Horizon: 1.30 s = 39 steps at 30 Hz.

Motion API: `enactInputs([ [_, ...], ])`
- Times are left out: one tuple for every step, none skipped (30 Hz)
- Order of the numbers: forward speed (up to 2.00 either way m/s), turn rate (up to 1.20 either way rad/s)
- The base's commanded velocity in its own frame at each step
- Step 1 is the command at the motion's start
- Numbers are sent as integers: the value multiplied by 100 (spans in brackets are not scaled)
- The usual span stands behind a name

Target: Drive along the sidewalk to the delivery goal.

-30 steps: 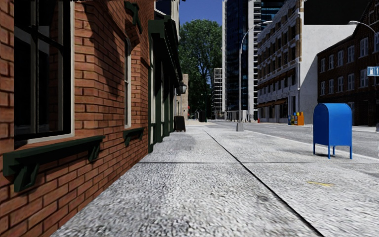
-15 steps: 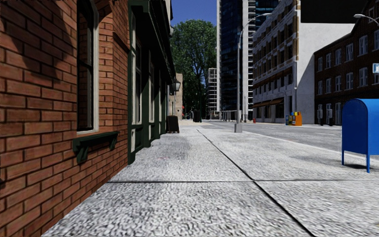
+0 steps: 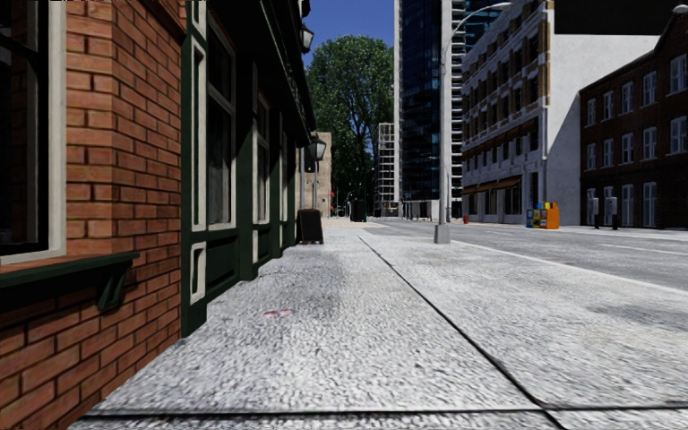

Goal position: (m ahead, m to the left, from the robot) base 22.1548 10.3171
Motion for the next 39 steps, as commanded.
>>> enactInputs([
  [200,0],
  [200,-27],
  [200,-47],
  [200,-56],
  [200,-59],
  [200,-59],
  [200,-59],
  [200,-20],
  [200,-3],
  [200,0],
  [200,0],
  [200,0],
  [200,0],
  [200,0],
  [200,0],
  [200,0],
  [200,0],
  [200,0],
  [200,0],
  [200,0],
  [200,0],
  [200,0],
  [200,0],
  [200,0],
  [200,0],
  [200,0],
  [200,0],
  [200,0],
  [200,0],
  [200,0],
  [200,0],
  [200,0],
  [200,0],
  [200,0],
  [200,0],
  [200,0],
  [200,0],
  [200,0],
  [200,0],
])
